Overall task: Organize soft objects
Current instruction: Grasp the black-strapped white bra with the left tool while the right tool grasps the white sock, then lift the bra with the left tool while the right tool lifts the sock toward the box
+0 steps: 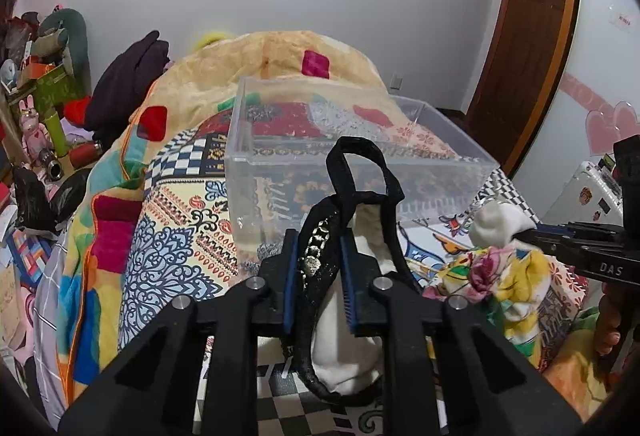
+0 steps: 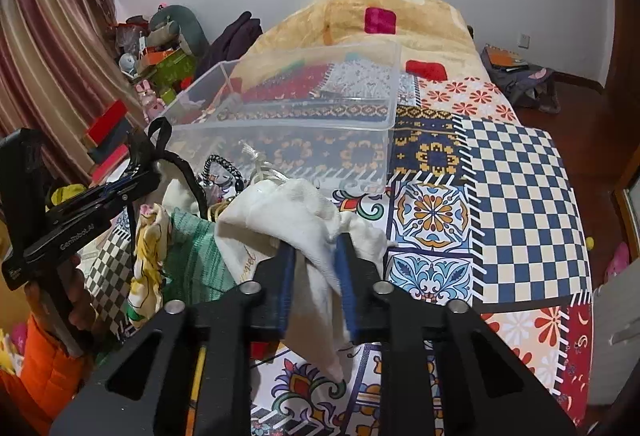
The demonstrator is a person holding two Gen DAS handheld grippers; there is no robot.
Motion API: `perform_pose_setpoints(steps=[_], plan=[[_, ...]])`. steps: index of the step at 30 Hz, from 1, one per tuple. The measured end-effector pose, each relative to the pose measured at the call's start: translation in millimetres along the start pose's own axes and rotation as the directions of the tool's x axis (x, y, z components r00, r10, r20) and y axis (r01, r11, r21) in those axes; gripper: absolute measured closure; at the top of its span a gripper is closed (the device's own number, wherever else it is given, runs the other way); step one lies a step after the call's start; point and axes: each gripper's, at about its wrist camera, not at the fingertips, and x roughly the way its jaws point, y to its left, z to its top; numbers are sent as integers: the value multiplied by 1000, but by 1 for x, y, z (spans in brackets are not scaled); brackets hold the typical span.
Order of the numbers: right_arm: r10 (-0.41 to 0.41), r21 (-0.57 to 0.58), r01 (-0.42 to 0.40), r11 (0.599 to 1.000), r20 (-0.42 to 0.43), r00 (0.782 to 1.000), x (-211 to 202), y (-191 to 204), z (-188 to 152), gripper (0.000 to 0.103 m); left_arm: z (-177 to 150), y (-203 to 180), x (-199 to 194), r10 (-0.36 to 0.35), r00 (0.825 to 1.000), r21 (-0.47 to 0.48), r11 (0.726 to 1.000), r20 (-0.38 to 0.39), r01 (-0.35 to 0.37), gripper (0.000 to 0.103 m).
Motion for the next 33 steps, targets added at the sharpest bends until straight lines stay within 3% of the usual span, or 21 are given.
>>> perform_pose_setpoints(steps=[9, 18, 24, 33], plan=[[-16, -36, 20, 999, 98, 995, -29, 15, 11, 92, 19, -5, -42, -22, 993, 5, 1000, 113, 22, 88], [-38, -83, 58, 995, 226, 973, -54, 29, 46, 92, 54, -6, -71, -21, 975, 20, 1000, 222, 17, 88], [-49, -83, 75, 994, 278, 959, -53, 27, 73, 92, 82, 0, -68, -11, 967, 11, 1000, 255, 9, 88], [-71, -102, 104, 989, 290, 955, -28, 24, 106, 92, 110, 13, -31, -2, 970, -12, 1000, 241, 5, 88]])
